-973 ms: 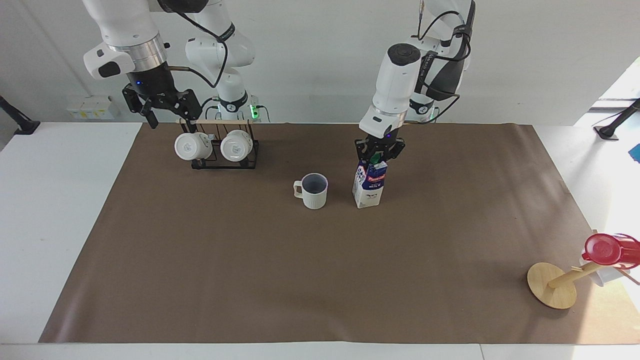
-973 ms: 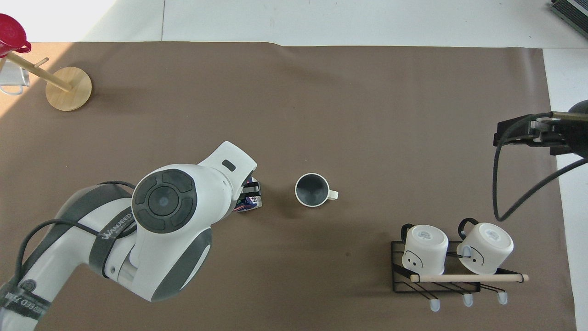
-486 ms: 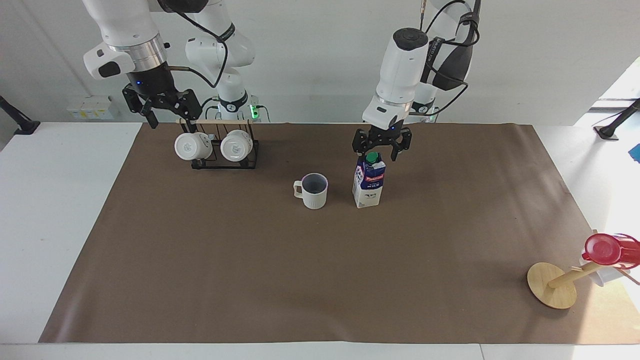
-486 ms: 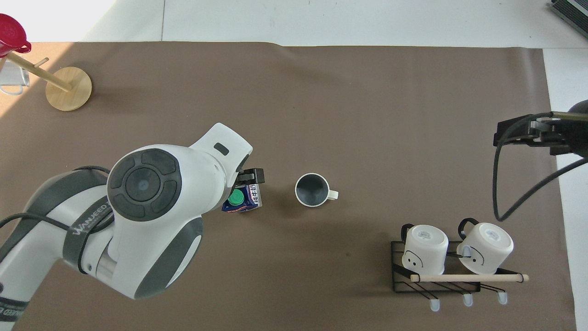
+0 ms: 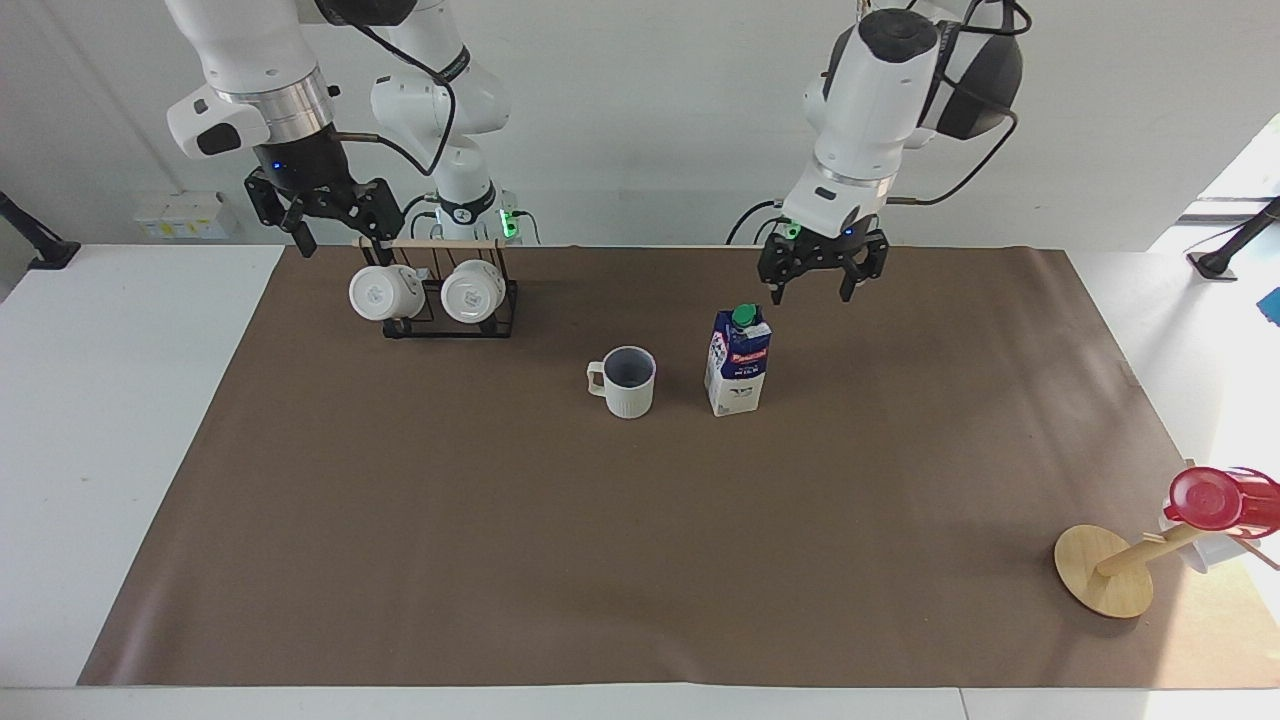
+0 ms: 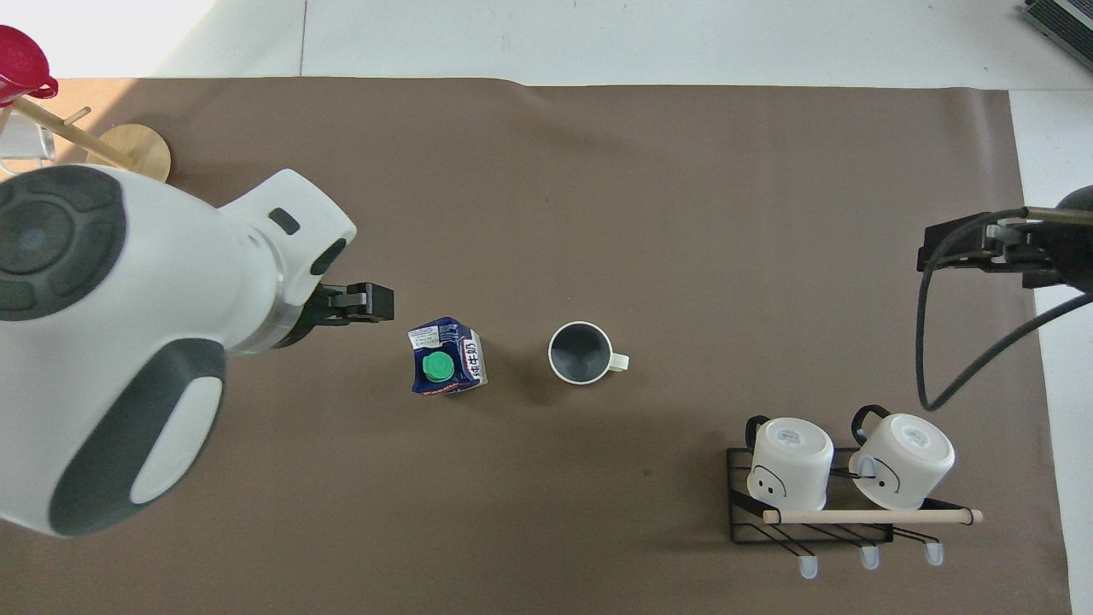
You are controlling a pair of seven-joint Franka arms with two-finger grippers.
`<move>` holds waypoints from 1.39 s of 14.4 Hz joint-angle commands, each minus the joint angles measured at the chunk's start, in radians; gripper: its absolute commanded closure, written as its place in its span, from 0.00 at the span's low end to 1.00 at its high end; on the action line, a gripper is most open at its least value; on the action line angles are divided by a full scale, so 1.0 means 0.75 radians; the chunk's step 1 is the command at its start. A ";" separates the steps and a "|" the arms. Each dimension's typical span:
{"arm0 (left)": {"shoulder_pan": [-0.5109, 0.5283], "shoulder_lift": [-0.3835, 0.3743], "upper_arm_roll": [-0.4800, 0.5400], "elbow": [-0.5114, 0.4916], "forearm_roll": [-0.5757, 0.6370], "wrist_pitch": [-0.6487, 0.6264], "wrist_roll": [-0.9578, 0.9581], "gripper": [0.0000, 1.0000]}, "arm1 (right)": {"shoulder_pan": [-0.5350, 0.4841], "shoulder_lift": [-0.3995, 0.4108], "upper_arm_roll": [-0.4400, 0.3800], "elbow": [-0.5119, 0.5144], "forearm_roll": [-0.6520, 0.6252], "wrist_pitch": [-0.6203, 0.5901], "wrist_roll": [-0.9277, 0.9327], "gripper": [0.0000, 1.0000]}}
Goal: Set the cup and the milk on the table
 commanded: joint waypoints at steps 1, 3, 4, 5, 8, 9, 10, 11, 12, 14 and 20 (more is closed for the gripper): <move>0.153 -0.047 -0.006 0.042 0.006 -0.117 0.214 0.00 | -0.014 -0.010 -0.003 -0.004 0.031 -0.015 -0.039 0.00; 0.253 -0.049 -0.004 0.101 0.006 -0.199 0.318 0.00 | -0.014 -0.010 -0.003 -0.004 0.031 -0.015 -0.039 0.00; 0.294 -0.049 -0.004 0.128 0.004 -0.232 0.376 0.00 | -0.014 -0.010 -0.003 -0.004 0.031 -0.015 -0.039 0.00; 0.337 -0.047 -0.004 0.142 0.002 -0.258 0.431 0.00 | -0.014 -0.010 -0.003 -0.004 0.033 -0.015 -0.039 0.00; 0.409 -0.049 -0.004 0.149 0.004 -0.310 0.476 0.00 | -0.014 -0.012 -0.003 -0.004 0.033 -0.015 -0.039 0.00; 0.428 -0.057 -0.004 0.149 0.000 -0.316 0.511 0.00 | -0.014 -0.010 -0.003 -0.004 0.031 -0.015 -0.039 0.00; 0.442 -0.057 -0.004 0.149 -0.023 -0.318 0.546 0.00 | -0.014 -0.010 -0.003 -0.004 0.031 -0.015 -0.039 0.00; 0.448 -0.059 -0.004 0.149 -0.049 -0.324 0.558 0.00 | -0.014 -0.010 -0.003 -0.004 0.033 -0.015 -0.039 0.00; 0.450 -0.059 -0.004 0.149 -0.054 -0.334 0.558 0.00 | -0.014 -0.012 -0.003 -0.004 0.031 -0.015 -0.039 0.00; 0.450 -0.057 -0.004 0.149 -0.056 -0.334 0.558 0.00 | -0.014 -0.012 -0.003 -0.004 0.031 -0.015 -0.039 0.00; 0.448 -0.053 -0.012 0.218 -0.054 -0.377 0.546 0.00 | -0.014 -0.012 -0.003 -0.004 0.031 -0.015 -0.039 0.00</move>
